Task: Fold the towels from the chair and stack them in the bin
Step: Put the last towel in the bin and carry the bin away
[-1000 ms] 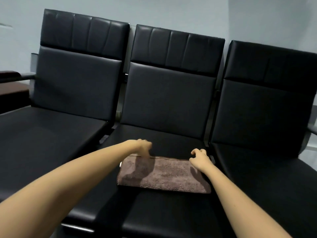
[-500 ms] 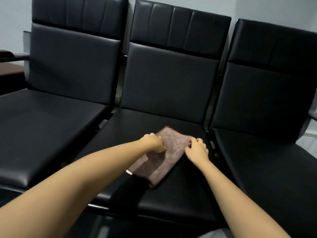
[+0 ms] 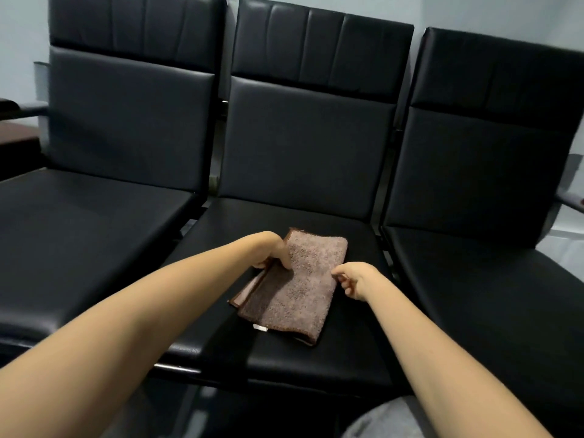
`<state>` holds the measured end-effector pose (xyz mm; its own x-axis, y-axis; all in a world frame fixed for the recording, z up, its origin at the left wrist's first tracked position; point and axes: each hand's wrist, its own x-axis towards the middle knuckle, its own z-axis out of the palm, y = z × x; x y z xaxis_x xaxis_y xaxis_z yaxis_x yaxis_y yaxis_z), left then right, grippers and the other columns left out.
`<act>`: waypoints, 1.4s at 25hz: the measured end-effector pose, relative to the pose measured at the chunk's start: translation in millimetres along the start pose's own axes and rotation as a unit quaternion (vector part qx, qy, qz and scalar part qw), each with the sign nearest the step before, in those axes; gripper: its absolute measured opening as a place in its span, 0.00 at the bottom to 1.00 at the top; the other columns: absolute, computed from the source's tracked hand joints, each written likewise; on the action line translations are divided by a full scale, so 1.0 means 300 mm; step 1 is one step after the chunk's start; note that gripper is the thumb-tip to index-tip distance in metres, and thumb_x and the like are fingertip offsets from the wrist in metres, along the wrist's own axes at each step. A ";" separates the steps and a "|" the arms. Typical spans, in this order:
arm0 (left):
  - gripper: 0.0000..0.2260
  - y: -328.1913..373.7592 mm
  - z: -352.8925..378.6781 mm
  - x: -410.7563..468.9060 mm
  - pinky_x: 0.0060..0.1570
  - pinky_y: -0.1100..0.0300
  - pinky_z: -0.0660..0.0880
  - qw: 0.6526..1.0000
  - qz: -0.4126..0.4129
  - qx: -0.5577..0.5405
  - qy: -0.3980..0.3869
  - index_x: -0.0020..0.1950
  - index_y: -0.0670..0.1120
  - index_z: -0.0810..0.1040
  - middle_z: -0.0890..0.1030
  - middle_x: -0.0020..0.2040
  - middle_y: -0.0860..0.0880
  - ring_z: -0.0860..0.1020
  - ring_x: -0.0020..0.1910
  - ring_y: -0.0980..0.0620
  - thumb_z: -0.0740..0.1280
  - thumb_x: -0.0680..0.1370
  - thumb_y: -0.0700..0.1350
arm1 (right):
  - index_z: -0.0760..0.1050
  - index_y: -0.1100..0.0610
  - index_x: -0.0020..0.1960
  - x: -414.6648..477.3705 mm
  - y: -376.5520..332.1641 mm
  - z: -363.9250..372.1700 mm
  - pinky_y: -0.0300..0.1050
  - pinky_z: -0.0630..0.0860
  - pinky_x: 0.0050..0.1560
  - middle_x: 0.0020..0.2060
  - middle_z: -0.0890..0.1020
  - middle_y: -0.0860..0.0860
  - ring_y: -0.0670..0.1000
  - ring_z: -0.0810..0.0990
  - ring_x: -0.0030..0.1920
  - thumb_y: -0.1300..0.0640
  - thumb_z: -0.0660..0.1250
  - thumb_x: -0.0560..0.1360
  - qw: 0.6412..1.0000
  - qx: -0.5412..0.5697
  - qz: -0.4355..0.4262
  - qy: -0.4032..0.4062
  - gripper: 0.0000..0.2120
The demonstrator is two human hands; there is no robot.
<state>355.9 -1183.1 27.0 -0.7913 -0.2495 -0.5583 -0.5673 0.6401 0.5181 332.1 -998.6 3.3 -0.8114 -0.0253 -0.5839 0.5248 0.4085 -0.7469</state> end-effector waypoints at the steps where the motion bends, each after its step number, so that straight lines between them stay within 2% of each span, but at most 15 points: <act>1: 0.14 0.000 0.000 -0.001 0.54 0.55 0.73 1.000 0.004 -0.021 -0.009 0.60 0.41 0.74 0.76 0.59 0.42 0.76 0.56 0.44 0.70 0.75 0.41 | 0.66 0.56 0.33 0.000 0.003 0.004 0.33 0.57 0.17 0.28 0.65 0.49 0.44 0.60 0.27 0.61 0.63 0.77 1.000 0.007 0.008 -0.002 0.15; 4: 0.18 0.001 -0.004 -0.008 0.62 0.47 0.72 0.997 0.012 -0.072 0.008 0.64 0.36 0.73 0.77 0.61 0.42 0.75 0.62 0.40 0.70 0.75 0.38 | 0.69 0.58 0.39 -0.012 0.014 0.011 0.33 0.64 0.25 0.32 0.70 0.50 0.45 0.68 0.31 0.64 0.60 0.79 0.999 0.032 0.005 -0.013 0.10; 6: 0.19 -0.005 -0.009 -0.011 0.61 0.47 0.72 0.993 0.024 -0.109 0.032 0.63 0.36 0.73 0.76 0.61 0.42 0.75 0.62 0.40 0.71 0.74 0.38 | 0.72 0.60 0.51 -0.008 0.013 0.006 0.39 0.73 0.37 0.42 0.76 0.52 0.49 0.77 0.43 0.67 0.56 0.79 0.996 0.079 -0.022 -0.019 0.07; 8: 0.20 -0.013 -0.009 -0.003 0.62 0.48 0.72 0.991 0.033 -0.124 0.047 0.63 0.37 0.72 0.76 0.63 0.41 0.74 0.62 0.41 0.72 0.73 0.39 | 0.71 0.62 0.62 -0.011 0.010 -0.003 0.46 0.74 0.47 0.50 0.78 0.54 0.53 0.79 0.53 0.69 0.56 0.79 0.992 0.121 -0.039 -0.024 0.13; 14: 0.19 -0.036 -0.007 0.002 0.53 0.54 0.74 0.987 0.046 -0.136 0.067 0.65 0.39 0.70 0.75 0.63 0.42 0.74 0.61 0.44 0.69 0.76 0.42 | 0.73 0.62 0.58 -0.012 0.016 -0.010 0.39 0.73 0.32 0.47 0.79 0.54 0.48 0.76 0.40 0.70 0.63 0.76 0.989 0.142 -0.042 -0.022 0.12; 18: 0.15 -0.038 -0.016 -0.008 0.51 0.55 0.76 0.983 0.053 -0.166 0.051 0.63 0.39 0.72 0.77 0.59 0.42 0.75 0.53 0.47 0.66 0.78 0.44 | 0.74 0.64 0.63 0.003 0.004 -0.009 0.39 0.68 0.32 0.54 0.79 0.56 0.51 0.78 0.51 0.65 0.69 0.74 0.992 0.101 -0.070 0.015 0.18; 21: 0.08 -0.019 -0.040 -0.030 0.44 0.60 0.71 0.976 0.043 -0.202 0.074 0.51 0.42 0.74 0.74 0.48 0.46 0.72 0.46 0.50 0.69 0.76 0.44 | 0.72 0.65 0.63 0.001 -0.020 -0.020 0.39 0.69 0.34 0.39 0.76 0.53 0.47 0.71 0.35 0.64 0.70 0.73 0.986 0.067 -0.133 0.080 0.19; 23: 0.07 0.010 -0.075 -0.028 0.33 0.64 0.69 0.961 0.047 -0.262 0.077 0.41 0.43 0.72 0.71 0.40 0.48 0.69 0.37 0.54 0.69 0.76 0.41 | 0.69 0.64 0.66 -0.009 -0.075 -0.036 0.35 0.66 0.21 0.33 0.71 0.53 0.47 0.66 0.30 0.67 0.65 0.75 0.983 0.073 -0.149 0.081 0.20; 25: 0.06 0.048 -0.130 -0.054 0.28 0.68 0.71 0.925 0.100 -0.358 0.081 0.41 0.43 0.73 0.73 0.42 0.49 0.69 0.36 0.58 0.66 0.78 0.38 | 0.65 0.62 0.69 -0.032 -0.159 -0.056 0.33 0.66 0.18 0.32 0.71 0.54 0.48 0.71 0.26 0.72 0.59 0.77 0.974 0.144 -0.165 0.053 0.21; 27: 0.04 0.100 -0.198 -0.069 0.49 0.63 0.77 0.878 0.175 -0.442 0.060 0.50 0.41 0.77 0.76 0.52 0.48 0.76 0.50 0.55 0.63 0.79 0.39 | 0.68 0.59 0.65 -0.079 -0.257 -0.077 0.39 0.76 0.33 0.37 0.74 0.56 0.53 0.81 0.37 0.74 0.56 0.77 0.949 0.241 -0.200 0.035 0.20; 28: 0.05 0.127 -0.223 -0.080 0.57 0.59 0.74 0.823 0.211 -0.526 0.038 0.53 0.41 0.77 0.76 0.55 0.46 0.75 0.59 0.51 0.63 0.79 0.38 | 0.69 0.58 0.62 -0.102 -0.303 -0.090 0.42 0.77 0.42 0.40 0.75 0.56 0.56 0.82 0.46 0.74 0.56 0.77 0.936 0.267 -0.226 0.035 0.18; 30: 0.09 0.156 -0.261 -0.120 0.59 0.59 0.73 0.691 0.252 -0.678 -0.015 0.58 0.40 0.74 0.73 0.59 0.42 0.72 0.65 0.46 0.65 0.78 0.36 | 0.71 0.60 0.62 -0.148 -0.373 -0.116 0.43 0.76 0.50 0.47 0.77 0.57 0.56 0.78 0.53 0.72 0.58 0.77 0.911 0.288 -0.292 0.036 0.16; 31: 0.12 0.158 -0.267 -0.120 0.59 0.59 0.73 0.673 0.260 -0.693 -0.002 0.60 0.39 0.73 0.72 0.60 0.41 0.72 0.66 0.45 0.66 0.78 0.36 | 0.71 0.60 0.62 -0.160 -0.388 -0.125 0.41 0.76 0.50 0.50 0.76 0.57 0.54 0.78 0.53 0.72 0.58 0.77 0.905 0.289 -0.311 0.033 0.16; 33: 0.15 0.130 -0.255 -0.112 0.59 0.59 0.72 0.696 0.271 -0.665 -0.019 0.64 0.37 0.71 0.73 0.59 0.41 0.75 0.61 0.48 0.65 0.78 0.37 | 0.72 0.56 0.60 -0.166 -0.362 -0.122 0.40 0.75 0.44 0.50 0.76 0.56 0.50 0.80 0.46 0.73 0.57 0.76 0.925 0.232 -0.301 0.022 0.19; 35: 0.11 0.057 -0.209 -0.079 0.59 0.59 0.73 0.806 0.278 -0.522 0.009 0.61 0.36 0.72 0.74 0.55 0.42 0.78 0.49 0.57 0.63 0.78 0.33 | 0.71 0.52 0.58 -0.145 -0.273 -0.099 0.40 0.72 0.37 0.45 0.74 0.54 0.45 0.80 0.31 0.73 0.55 0.76 0.972 0.090 -0.215 -0.013 0.20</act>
<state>350.7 -1211.6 89.8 -0.9872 -0.1525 -0.0470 0.0012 -0.3021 0.9533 316.9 -1003.9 99.2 -0.9606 -0.1816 -0.2105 0.1761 0.1883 -0.9662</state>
